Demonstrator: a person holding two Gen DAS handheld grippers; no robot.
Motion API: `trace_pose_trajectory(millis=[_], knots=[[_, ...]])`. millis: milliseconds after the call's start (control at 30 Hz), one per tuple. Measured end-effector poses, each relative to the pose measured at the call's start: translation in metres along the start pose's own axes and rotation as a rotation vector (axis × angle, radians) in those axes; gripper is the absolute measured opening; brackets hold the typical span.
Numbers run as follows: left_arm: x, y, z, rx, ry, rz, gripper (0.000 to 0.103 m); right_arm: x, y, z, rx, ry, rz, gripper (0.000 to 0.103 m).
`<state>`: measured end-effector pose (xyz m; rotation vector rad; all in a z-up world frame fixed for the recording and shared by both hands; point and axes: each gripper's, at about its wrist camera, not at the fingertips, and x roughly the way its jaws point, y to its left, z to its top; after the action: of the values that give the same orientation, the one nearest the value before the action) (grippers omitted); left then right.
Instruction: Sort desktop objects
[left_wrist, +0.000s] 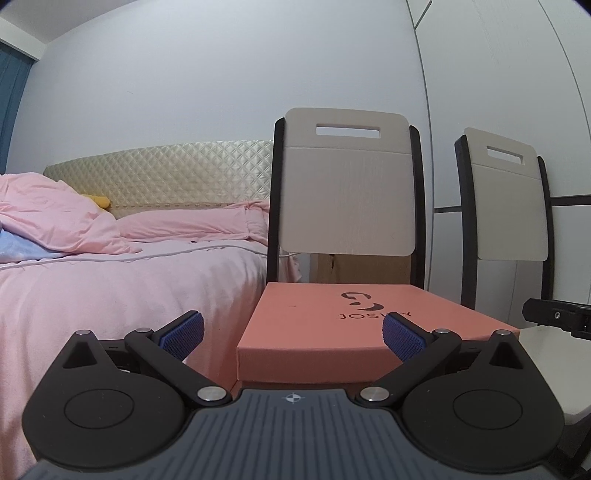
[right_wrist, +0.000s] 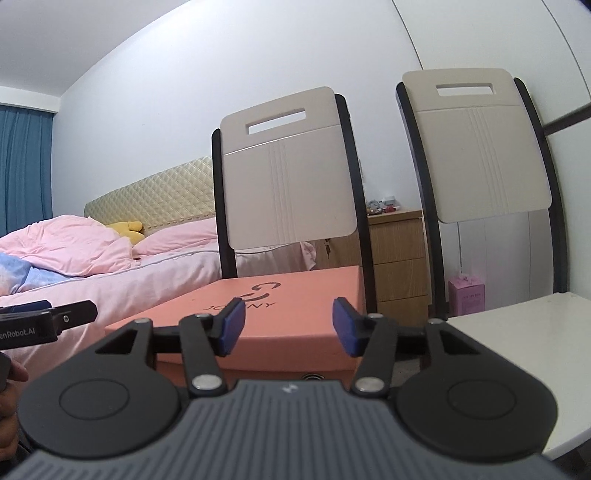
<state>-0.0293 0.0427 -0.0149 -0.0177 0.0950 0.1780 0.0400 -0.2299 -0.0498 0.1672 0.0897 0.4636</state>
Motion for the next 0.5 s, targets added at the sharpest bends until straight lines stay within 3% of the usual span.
trace_pose_trajectory(millis=[233,333,500], knots=[[0.0044,0.0007,-0.0046,-0.004,0.021,0.010,0.103,0.0036,0.0052,0.0000,-0.028,-0.003,0.014,0.054],[0.0064,0.0011,-0.0064,-0.007,0.032,0.012,0.103,0.0033,0.0059,-0.0009,-0.029,-0.004,0.011,0.071],[0.0081,0.0025,-0.0093,-0.020,0.042,-0.003,0.103,0.0033,0.0036,-0.0035,-0.018,0.011,-0.002,0.072]])
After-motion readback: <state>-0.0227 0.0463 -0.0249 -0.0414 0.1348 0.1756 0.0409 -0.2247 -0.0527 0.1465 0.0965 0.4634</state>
